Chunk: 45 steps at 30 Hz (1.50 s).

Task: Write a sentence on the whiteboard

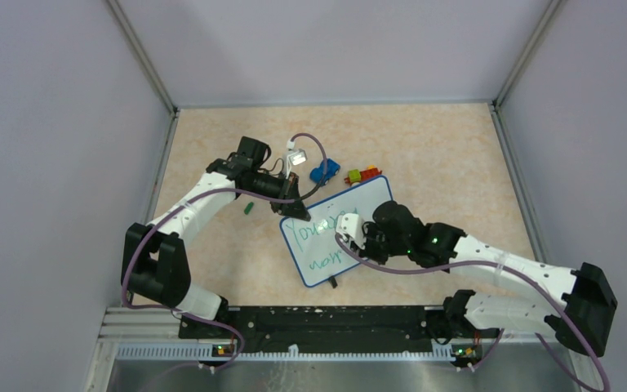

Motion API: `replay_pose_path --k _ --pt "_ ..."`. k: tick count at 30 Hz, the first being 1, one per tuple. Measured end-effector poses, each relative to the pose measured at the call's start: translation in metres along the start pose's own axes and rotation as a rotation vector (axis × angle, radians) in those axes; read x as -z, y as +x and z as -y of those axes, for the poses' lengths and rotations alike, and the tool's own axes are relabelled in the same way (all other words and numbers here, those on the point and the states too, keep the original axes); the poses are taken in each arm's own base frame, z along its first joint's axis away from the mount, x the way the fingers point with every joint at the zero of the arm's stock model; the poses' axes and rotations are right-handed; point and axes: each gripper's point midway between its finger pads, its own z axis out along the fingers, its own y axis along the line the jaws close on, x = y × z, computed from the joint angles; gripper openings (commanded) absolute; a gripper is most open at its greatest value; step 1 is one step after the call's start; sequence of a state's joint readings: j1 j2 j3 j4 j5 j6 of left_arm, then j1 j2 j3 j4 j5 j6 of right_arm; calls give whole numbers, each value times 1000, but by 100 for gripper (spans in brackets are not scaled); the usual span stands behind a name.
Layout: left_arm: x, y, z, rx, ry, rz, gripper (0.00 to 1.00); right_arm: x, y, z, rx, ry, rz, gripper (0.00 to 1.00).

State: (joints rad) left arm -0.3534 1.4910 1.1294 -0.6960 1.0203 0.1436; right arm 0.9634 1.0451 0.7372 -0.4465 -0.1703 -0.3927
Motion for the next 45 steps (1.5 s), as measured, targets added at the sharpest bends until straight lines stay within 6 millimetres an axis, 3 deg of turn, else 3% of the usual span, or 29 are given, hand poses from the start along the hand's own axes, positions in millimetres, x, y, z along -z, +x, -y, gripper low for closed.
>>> replay_pose_path --k 21,45 --pt "0 0 0 2 3 0 0 0 4 10 -9 43 -17 0" --pt "0 0 0 2 4 0 0 -5 17 -3 18 -23 -70 0"
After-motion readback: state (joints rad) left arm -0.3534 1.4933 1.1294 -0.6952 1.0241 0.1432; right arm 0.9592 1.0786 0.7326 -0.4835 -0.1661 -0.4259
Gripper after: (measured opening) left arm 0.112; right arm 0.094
